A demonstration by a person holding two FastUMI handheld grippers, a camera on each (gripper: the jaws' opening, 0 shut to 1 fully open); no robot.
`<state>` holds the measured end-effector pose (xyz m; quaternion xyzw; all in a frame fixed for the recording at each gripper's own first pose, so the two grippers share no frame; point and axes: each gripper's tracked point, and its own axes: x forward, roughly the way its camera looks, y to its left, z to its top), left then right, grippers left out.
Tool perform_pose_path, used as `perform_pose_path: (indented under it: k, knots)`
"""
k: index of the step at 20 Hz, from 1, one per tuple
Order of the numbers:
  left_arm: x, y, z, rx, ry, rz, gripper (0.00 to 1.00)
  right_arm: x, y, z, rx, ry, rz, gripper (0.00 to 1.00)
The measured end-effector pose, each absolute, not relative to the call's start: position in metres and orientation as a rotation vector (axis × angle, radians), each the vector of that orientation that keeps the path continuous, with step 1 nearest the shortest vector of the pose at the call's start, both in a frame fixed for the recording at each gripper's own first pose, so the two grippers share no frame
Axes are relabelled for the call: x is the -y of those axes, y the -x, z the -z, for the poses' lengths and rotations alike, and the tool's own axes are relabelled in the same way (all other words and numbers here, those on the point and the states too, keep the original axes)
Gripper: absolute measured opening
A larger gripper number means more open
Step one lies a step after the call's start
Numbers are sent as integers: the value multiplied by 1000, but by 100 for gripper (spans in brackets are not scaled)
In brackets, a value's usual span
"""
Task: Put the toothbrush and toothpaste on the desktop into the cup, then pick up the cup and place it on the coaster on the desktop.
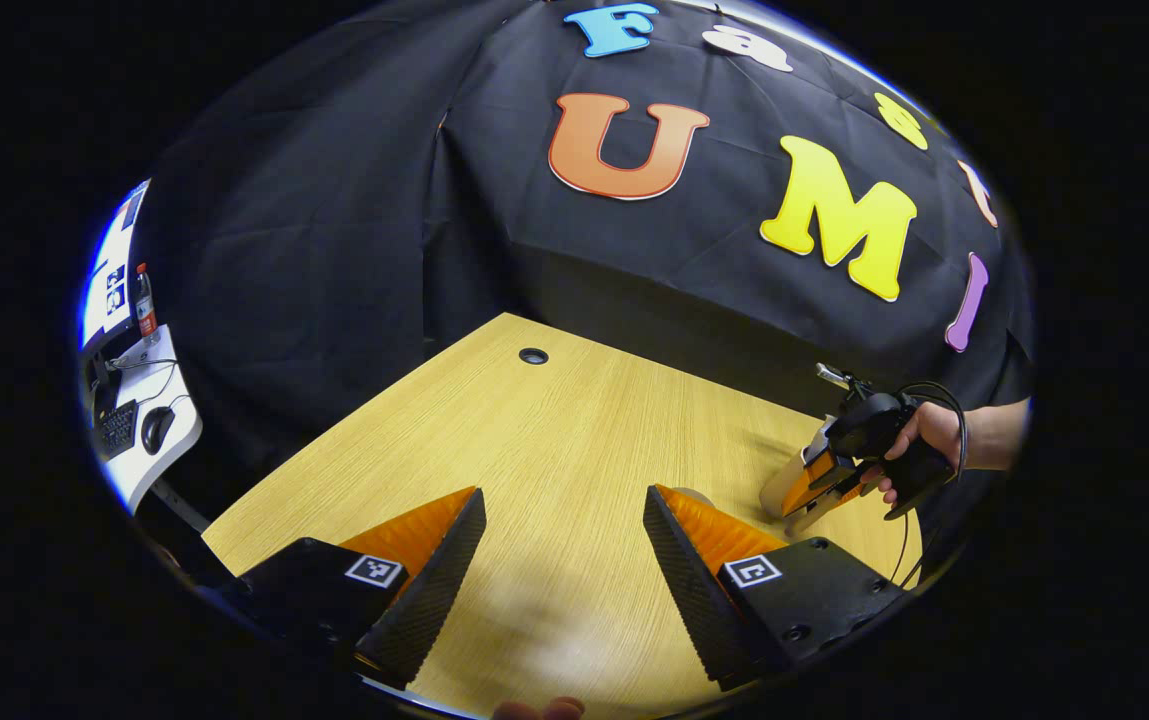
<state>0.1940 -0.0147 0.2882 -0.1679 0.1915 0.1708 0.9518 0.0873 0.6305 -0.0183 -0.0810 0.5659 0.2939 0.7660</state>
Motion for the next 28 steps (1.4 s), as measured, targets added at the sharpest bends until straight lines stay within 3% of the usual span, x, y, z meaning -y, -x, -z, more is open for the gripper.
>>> perform_pose_path:
  k: [3, 5, 6, 17, 18, 20, 27, 28]
  knots:
    - [13, -194, -288, -397, 339, -354, 100, -632, -92, 16, -1231, 140, -617, 48]
    - [13, -194, -286, -403, 340, -357, 100, -636, -90, 17, -1236, 147, -626, 29]
    - [13, -194, -286, -404, 340, -356, 100, -635, -91, 17, -1233, 153, -632, 28]
    - [16, -196, -284, -406, 346, -326, 100, -630, -89, -4, -1150, 179, -691, 28]
    - [15, -196, -283, -408, 347, -325, 100, -629, -89, -6, -1140, 182, -692, 24]
    - [16, -197, -283, -407, 351, -323, 100, -623, -88, -6, -1143, 178, -689, 29]
    - [24, -198, -282, -402, 367, -301, 100, -590, -53, -9, -1244, 73, -713, 27]
    - [27, -200, -284, -398, 370, -298, 100, -584, -47, -8, -1266, 68, -719, 22]
